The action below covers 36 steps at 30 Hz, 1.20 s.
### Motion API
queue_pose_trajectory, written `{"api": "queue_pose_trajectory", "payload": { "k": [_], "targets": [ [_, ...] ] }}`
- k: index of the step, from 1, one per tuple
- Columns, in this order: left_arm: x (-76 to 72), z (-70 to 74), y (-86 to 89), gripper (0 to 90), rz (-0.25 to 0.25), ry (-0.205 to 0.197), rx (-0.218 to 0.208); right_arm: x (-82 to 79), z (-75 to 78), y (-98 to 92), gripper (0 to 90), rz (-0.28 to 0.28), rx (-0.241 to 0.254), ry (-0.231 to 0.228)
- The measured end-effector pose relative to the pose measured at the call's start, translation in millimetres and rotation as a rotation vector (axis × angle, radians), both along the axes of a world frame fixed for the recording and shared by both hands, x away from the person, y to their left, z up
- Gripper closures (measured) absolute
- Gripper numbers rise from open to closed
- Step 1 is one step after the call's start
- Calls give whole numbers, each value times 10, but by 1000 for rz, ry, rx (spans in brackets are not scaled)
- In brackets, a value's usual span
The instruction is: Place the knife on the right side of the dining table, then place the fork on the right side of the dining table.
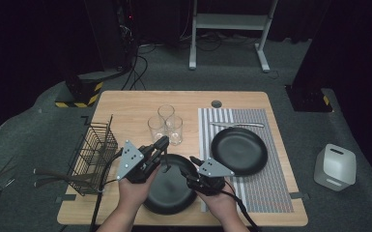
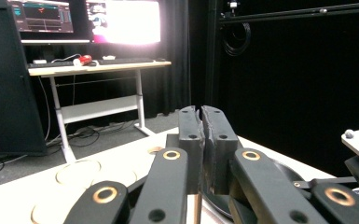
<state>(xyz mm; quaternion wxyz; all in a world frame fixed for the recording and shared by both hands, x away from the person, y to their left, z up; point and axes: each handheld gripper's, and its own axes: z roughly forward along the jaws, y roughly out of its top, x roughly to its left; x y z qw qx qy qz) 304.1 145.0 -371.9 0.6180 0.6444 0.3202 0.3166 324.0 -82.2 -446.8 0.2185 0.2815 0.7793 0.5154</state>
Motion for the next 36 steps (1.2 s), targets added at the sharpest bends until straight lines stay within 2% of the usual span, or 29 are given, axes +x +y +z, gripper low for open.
{"api": "queue_pose_trajectory", "payload": {
  "k": [12, 28, 36],
  "targets": [
    [19, -28, -73, 869, -27, 10, -2, -19, -11, 43, 490, 14, 5, 8],
    [14, -21, -72, 870, -19, 3, -5, -10, 5, 68, 481, 37, 38, 11],
    [32, -33, -145, 869, -38, 10, -6, -16, -2, 94, 533, 45, 39, 10]
  ]
}}
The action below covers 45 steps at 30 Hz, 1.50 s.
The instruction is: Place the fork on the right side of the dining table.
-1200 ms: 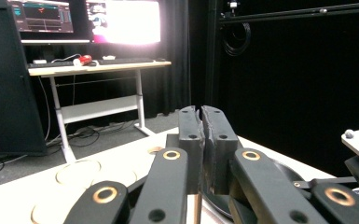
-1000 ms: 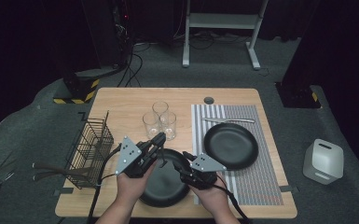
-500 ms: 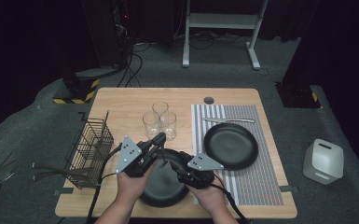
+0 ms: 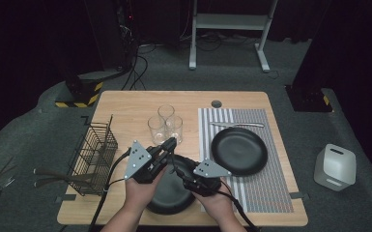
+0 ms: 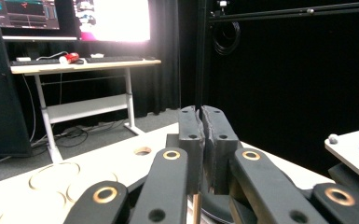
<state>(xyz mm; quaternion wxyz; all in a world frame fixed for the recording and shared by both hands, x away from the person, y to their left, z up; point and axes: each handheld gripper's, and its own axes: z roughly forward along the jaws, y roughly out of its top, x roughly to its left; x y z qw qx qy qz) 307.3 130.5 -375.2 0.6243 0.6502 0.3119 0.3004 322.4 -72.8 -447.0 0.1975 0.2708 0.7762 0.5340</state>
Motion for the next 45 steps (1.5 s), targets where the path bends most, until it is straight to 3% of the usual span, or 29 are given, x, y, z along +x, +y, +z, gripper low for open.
{"api": "queue_pose_trajectory", "payload": {
  "k": [12, 22, 30, 33, 36, 45],
  "targets": [
    [-35, -6, -62, 869, -16, 6, -10, -36, -15, 56, 678, 27, -7, -22],
    [-35, -9, -144, 870, -41, 7, -14, -34, -31, 13, 819, 17, 4, -31],
    [-34, -14, -141, 866, -45, 11, -6, -29, -54, -16, 846, 20, 9, -26],
    [-30, -15, -125, 828, -46, 18, 3, -37, -51, -11, 848, 16, 0, -35],
    [-29, -35, -109, 731, -50, 31, 14, -49, -50, 3, 848, 21, -2, -41],
    [-8, -192, -70, 661, -76, 99, 49, -53, -44, -6, 847, 21, 3, -39]
  ]
}}
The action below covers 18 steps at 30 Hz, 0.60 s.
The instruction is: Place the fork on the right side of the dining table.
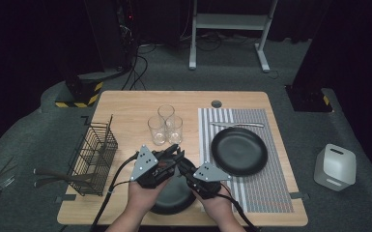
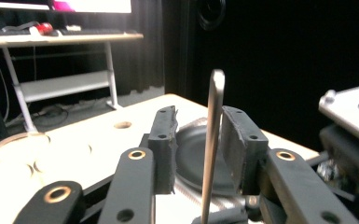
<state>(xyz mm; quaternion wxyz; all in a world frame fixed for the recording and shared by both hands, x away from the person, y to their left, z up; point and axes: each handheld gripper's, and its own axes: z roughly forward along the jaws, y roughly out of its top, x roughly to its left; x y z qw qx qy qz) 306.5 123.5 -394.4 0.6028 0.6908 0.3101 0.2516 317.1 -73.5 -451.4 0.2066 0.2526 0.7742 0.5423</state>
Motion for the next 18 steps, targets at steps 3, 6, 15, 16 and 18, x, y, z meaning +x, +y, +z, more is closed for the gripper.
{"api": "queue_pose_trajectory", "payload": {
  "k": [3, 6, 15, 16, 18],
  "targets": [
    [3, -68, -7, 659, -3, 13, 21, 1, 1, -4, 847, -2, 3, 1],
    [-4, -126, -16, 671, -6, 18, 36, 4, 1, -9, 847, 0, 5, 0],
    [-31, -242, -38, 752, -11, 18, 49, 1, -7, -6, 847, 4, 1, 7],
    [-30, -252, -40, 761, -11, 20, 50, 2, -9, -5, 847, 4, -1, 5],
    [-32, -270, -43, 792, -12, 22, 53, 0, -11, -3, 847, 5, 0, 7]
  ]
}}
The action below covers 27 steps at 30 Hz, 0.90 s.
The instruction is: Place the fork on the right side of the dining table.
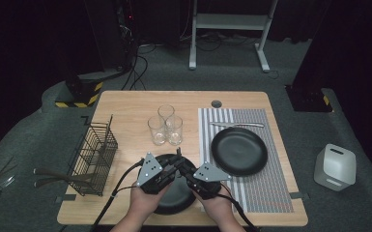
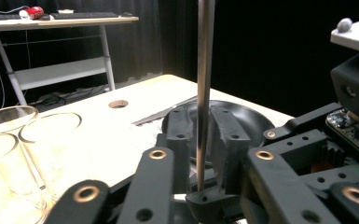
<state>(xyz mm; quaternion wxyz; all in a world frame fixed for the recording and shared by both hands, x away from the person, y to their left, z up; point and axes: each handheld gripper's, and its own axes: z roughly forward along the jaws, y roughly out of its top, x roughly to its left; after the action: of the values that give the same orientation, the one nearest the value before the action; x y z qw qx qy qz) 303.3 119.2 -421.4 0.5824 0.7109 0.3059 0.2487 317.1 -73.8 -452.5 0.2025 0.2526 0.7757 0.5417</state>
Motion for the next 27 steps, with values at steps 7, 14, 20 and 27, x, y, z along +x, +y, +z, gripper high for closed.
{"api": "queue_pose_trajectory", "payload": {
  "k": [7, 14, 20, 27],
  "targets": [
    [-1, -44, -8, 854, -2, -1, 2, 3, -4, -7, 847, -4, 2, 4],
    [-1, -54, -13, 867, -9, -7, -3, 6, -11, -15, 842, -4, 7, 7],
    [24, -63, 17, 868, 11, -9, -4, 6, 7, -46, 764, -2, 30, 18],
    [38, -83, 58, 868, 40, -14, 0, -17, 85, -119, 723, -7, 57, 3]
  ]
}}
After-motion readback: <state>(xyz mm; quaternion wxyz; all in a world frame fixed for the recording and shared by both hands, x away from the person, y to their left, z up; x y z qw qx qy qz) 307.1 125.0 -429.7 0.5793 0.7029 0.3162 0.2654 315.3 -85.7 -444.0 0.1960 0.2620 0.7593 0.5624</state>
